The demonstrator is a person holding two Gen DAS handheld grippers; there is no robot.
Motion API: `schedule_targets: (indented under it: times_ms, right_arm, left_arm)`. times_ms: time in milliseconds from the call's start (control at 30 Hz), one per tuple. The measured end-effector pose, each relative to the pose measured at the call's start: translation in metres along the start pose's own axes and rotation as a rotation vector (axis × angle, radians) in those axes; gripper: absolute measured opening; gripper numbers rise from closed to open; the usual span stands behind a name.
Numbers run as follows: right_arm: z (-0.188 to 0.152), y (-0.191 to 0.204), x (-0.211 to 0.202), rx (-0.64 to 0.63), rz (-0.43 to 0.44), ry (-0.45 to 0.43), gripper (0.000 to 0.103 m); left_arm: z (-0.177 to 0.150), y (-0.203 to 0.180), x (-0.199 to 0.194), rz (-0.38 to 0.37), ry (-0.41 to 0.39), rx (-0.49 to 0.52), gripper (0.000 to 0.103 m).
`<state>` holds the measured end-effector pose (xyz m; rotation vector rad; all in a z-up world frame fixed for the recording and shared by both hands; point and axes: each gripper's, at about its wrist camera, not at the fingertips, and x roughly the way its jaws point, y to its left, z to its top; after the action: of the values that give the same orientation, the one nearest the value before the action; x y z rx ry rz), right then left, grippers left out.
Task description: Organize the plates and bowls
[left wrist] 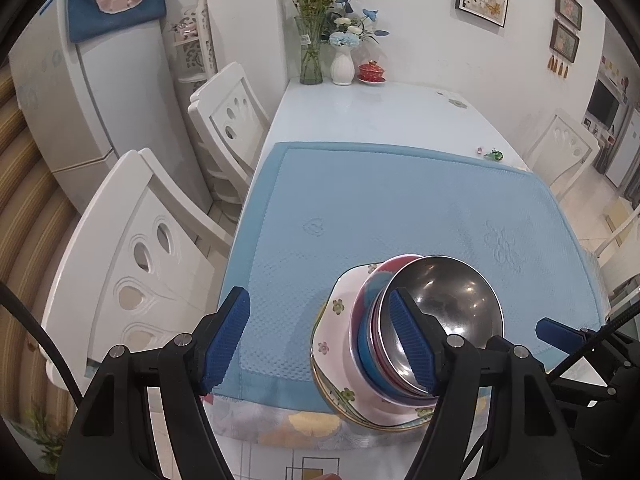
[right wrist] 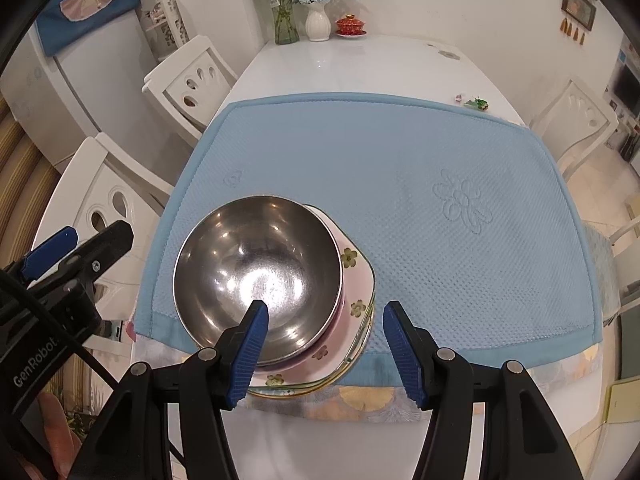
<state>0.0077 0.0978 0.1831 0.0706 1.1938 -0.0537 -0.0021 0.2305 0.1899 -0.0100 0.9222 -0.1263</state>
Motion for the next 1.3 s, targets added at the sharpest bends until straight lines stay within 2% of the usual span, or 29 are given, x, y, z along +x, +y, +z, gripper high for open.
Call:
schedule_targets:
  times_ms: [433,567,767,1067,1300]
  right_arm:
    - [-0.002,-0.007,-0.013,-0.001,-0.035,-0.019,0.058]
    - [-0.001,-0.019,-0.026,-0.029,-0.098,-0.063,0.058]
    - [0.004,-0.043,-0.037,-0.061,-0.112,-0.09,0.058]
    - [0.005,-0.07,-0.044,-0.113,-0.066,-0.087,0.058]
    - [0.009,-0.104,-0.049,-0.059,-0.004,-0.089,0.058]
  left_arm:
    - [0.01,-0.015,-0.006,-0.033,-0.028,0.022,0.071]
    - [0.012,-0.027,-0.012,-0.038,-0.034,0.029,0.071]
    - [0.015,-0.049,-0.021,-0.008,-0.05,0.019,0.071]
    - [0.018,-0.085,-0.034,0.026,-0.051,-0.004,0.071]
    - [0.021,-0.105,-0.044,0.055,-0.083,-0.044,0.071]
